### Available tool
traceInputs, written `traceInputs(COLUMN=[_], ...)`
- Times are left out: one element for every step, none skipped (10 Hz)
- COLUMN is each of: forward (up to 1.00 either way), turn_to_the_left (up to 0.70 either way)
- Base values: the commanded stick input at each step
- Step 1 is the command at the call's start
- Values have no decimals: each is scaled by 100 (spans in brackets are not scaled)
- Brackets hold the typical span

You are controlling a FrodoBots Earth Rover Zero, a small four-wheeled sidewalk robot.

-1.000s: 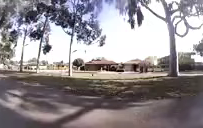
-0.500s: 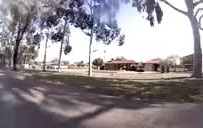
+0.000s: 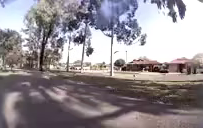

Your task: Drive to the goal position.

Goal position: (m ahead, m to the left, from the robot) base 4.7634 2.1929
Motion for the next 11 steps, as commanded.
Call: traceInputs(forward=[0, 0, 0, 0, 0, 0, 0, 0, 97, 98, 100], turn_to_the_left=[100, 100, 100, 100, 100, 100, 100, 100, 0, 0, 0])
